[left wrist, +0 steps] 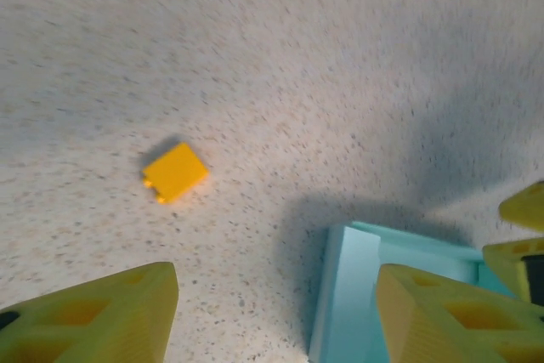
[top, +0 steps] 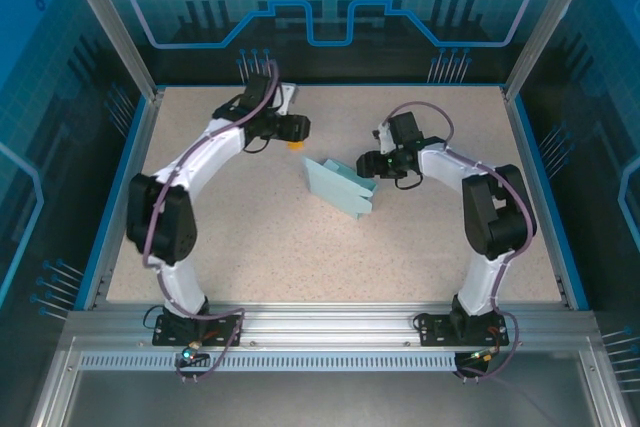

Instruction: Fold the paper box

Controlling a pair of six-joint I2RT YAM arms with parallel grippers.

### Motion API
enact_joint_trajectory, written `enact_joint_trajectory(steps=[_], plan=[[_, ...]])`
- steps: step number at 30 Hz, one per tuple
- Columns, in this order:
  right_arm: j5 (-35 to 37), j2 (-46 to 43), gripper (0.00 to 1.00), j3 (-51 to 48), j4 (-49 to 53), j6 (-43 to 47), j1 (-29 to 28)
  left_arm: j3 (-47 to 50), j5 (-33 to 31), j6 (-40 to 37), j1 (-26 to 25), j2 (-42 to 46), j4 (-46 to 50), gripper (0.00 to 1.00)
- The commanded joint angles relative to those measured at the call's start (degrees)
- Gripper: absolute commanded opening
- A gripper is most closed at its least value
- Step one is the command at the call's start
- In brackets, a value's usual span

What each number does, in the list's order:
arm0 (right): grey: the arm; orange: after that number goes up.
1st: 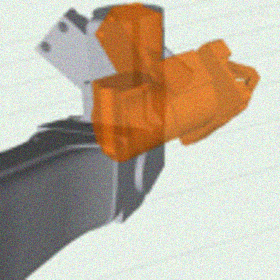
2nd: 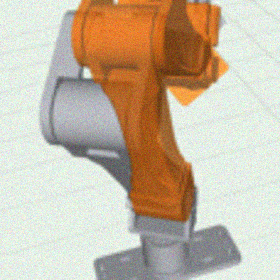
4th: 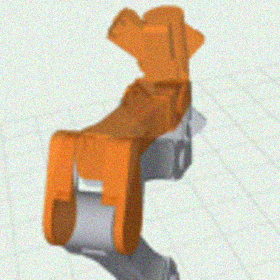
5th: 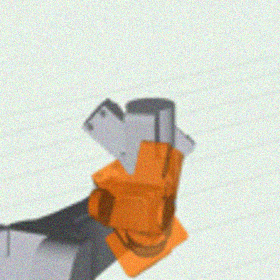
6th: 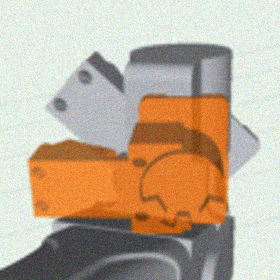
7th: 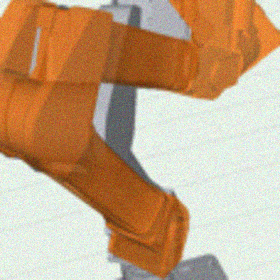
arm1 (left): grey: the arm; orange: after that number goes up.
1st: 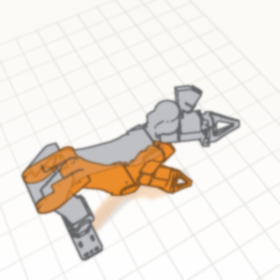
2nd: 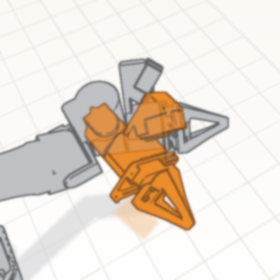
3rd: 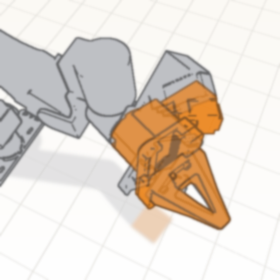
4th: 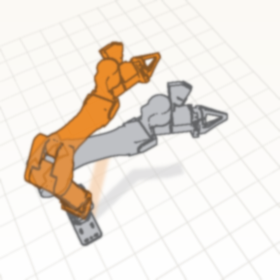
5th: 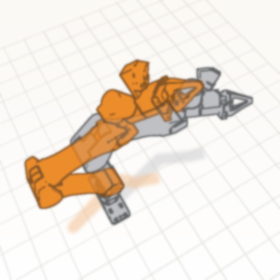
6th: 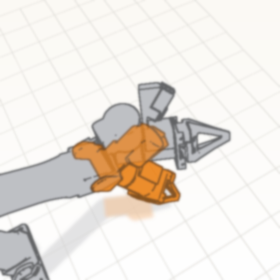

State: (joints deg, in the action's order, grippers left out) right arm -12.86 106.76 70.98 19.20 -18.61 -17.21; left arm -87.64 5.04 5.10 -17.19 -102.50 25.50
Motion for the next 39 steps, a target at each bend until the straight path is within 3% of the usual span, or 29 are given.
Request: enact_joint_trajectory(steps=[1, 7, 18, 28, 39], plan=[[-4.47, 1.93, 0.64, 2.2, 0.54, -0.07, -0.25, 9.39, -1.67, 6.12, 1.16, 7.01, -11.32, 0.65], [-7.09, 2.59, 0.64, 2.63, 1.37, 0.51, -0.18, 22.86, -3.58, 10.76, 2.25, 16.33, -19.12, 0.66], [-11.16, 0.41, 0.64, -2.15, -0.33, -0.94, -0.38, 35.67, -5.75, 15.97, 3.09, 26.81, -24.4, 0.67], [-13.95, -2.51, 0.64, -8.97, -6.45, -5.14, -3.38, 38.85, -4.68, 17.84, 3.48, 30.31, -21.0, 0.68], [-11.47, -4.98, 0.65, -14.69, -12.79, -10.77, -11.31, 40.17, -5.42, 17.21, 4.01, 33.47, -18.46, 0.71]])
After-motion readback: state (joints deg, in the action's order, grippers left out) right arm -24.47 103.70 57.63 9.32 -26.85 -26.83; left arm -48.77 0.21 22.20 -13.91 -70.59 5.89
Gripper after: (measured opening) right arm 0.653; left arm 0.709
